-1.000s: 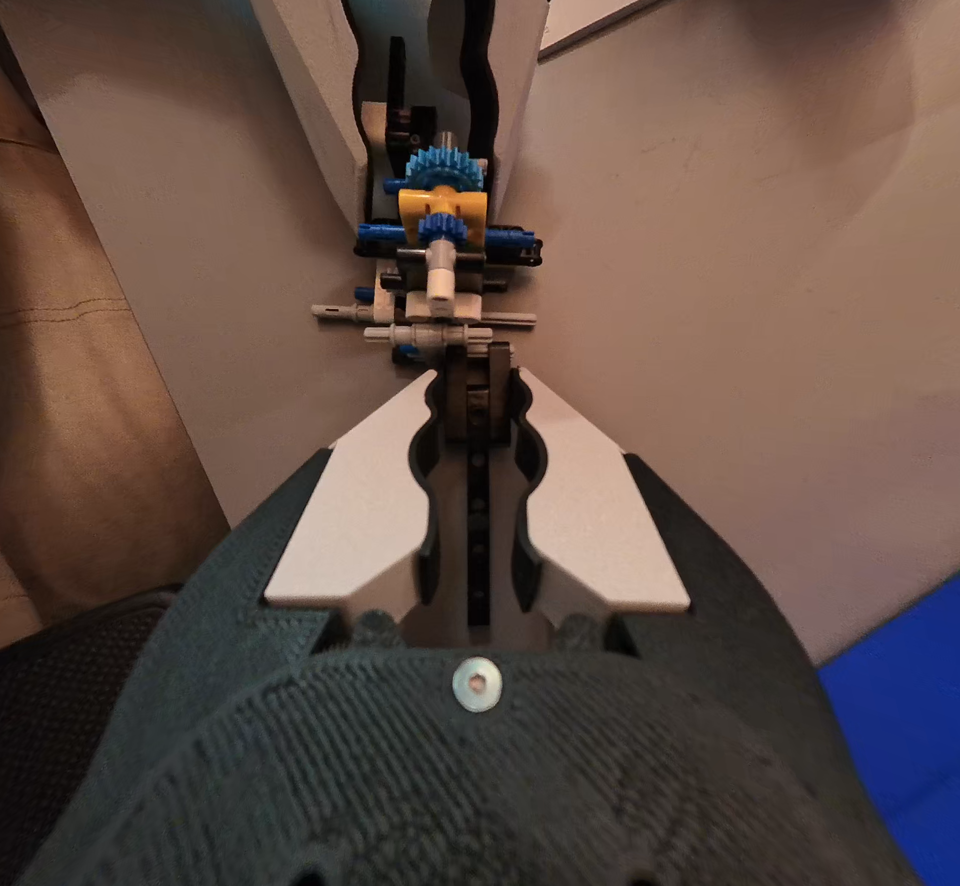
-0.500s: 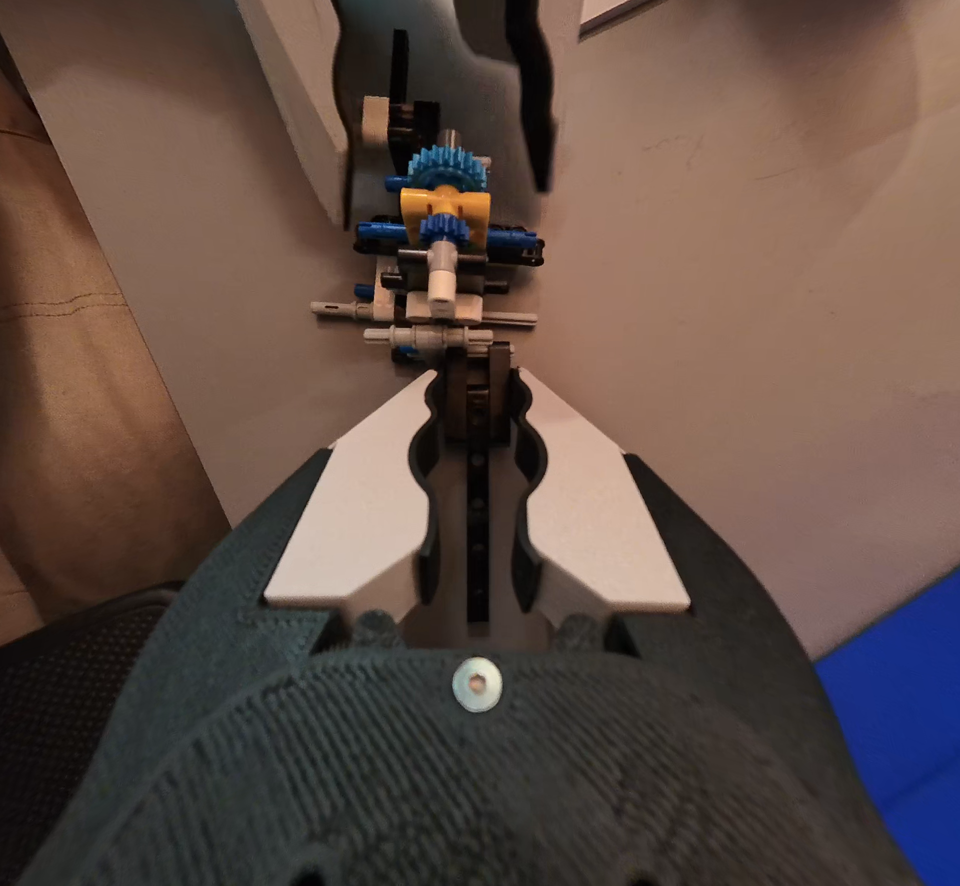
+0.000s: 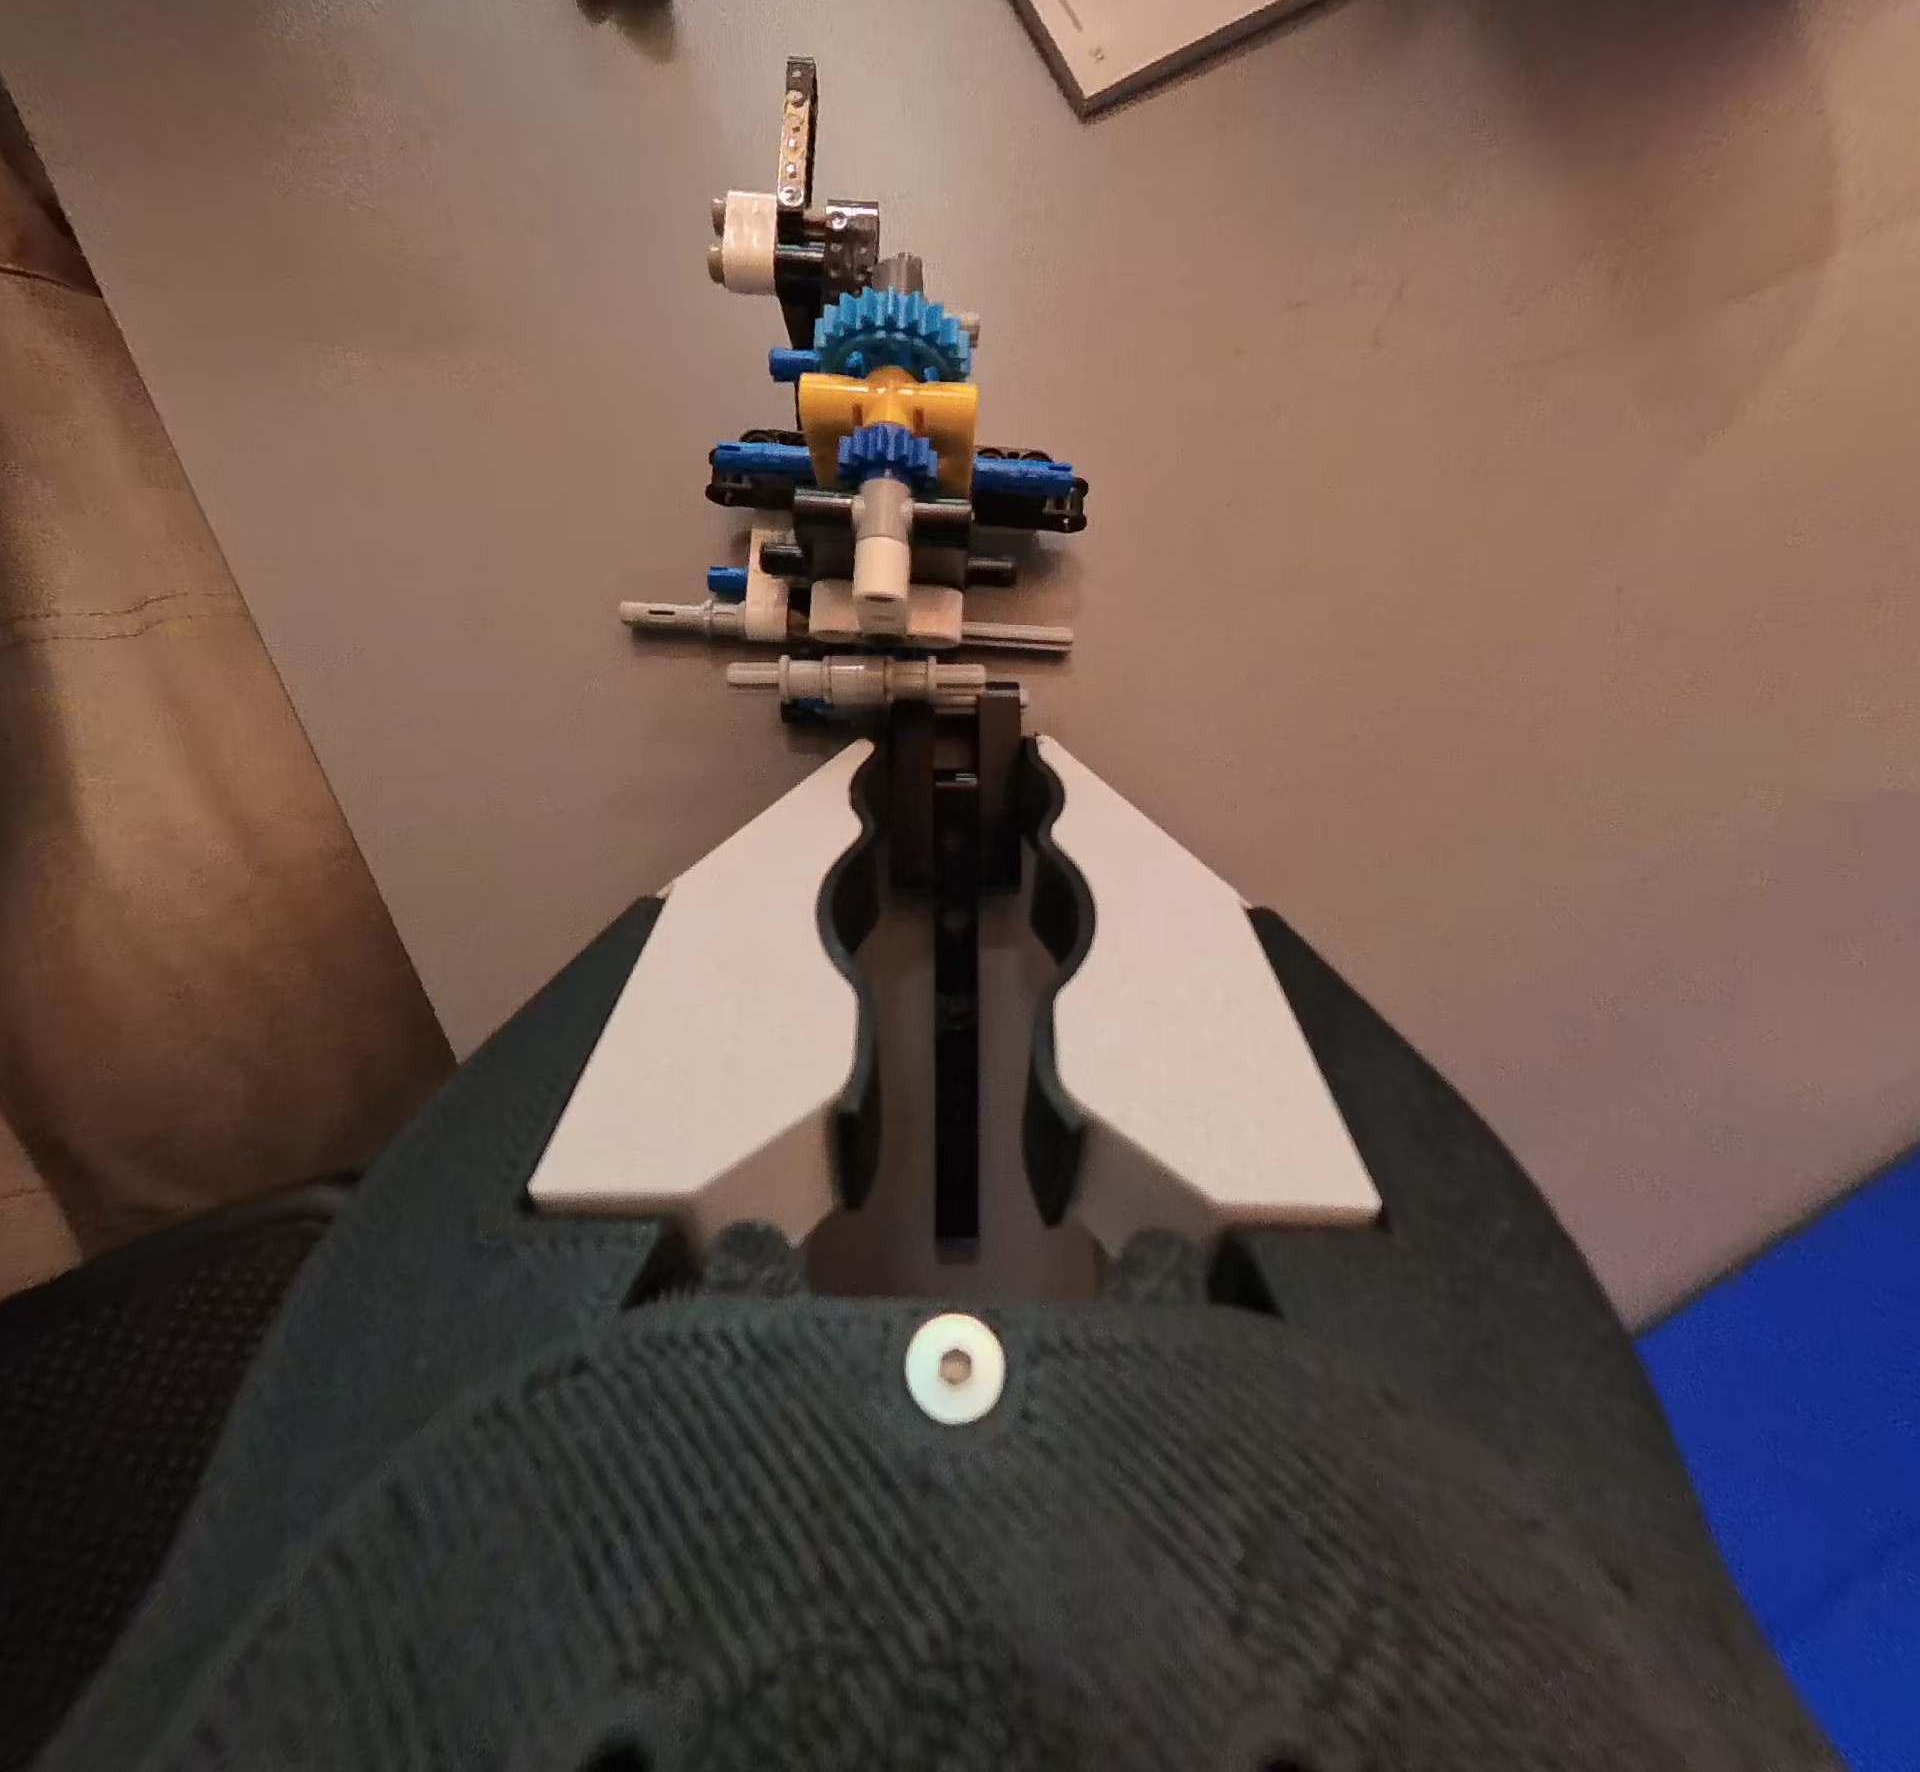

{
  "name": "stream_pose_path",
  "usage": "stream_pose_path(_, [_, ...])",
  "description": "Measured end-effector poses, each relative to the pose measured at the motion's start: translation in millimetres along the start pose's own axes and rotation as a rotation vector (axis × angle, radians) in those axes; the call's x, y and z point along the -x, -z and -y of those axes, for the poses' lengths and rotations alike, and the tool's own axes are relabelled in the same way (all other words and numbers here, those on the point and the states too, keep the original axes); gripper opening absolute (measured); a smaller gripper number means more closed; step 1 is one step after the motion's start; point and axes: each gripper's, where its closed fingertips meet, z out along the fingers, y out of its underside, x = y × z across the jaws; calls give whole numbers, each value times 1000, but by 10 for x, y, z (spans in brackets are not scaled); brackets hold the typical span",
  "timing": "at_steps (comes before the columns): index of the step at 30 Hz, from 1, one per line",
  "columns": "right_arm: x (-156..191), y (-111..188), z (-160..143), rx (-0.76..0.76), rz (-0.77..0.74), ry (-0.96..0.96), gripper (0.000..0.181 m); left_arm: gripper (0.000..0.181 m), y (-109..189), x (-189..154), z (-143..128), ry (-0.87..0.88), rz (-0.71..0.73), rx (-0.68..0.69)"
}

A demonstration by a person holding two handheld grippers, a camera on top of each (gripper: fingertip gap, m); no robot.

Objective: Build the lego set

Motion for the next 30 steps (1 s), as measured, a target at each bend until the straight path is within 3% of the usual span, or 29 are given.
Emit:
stream_pose_path(6, [0, -9, 8, 7, -4, 2, 24, 78, 41, -308, -98, 90, -65, -123])
stream_pose_path(14, [16, -25, 30, 2, -6, 1, 24, 77, -206, -575, -39, 40, -138, -114])
stream_pose_path(23, [13, -32, 42, 2, -10, 1, 24, 78, -714, -801, -159, -27, -141, 36])
stream_pose_path(30, [12, -32, 42, -1, -10, -2, 24, 91, -1134, -735, -157, -272, -113, 211])
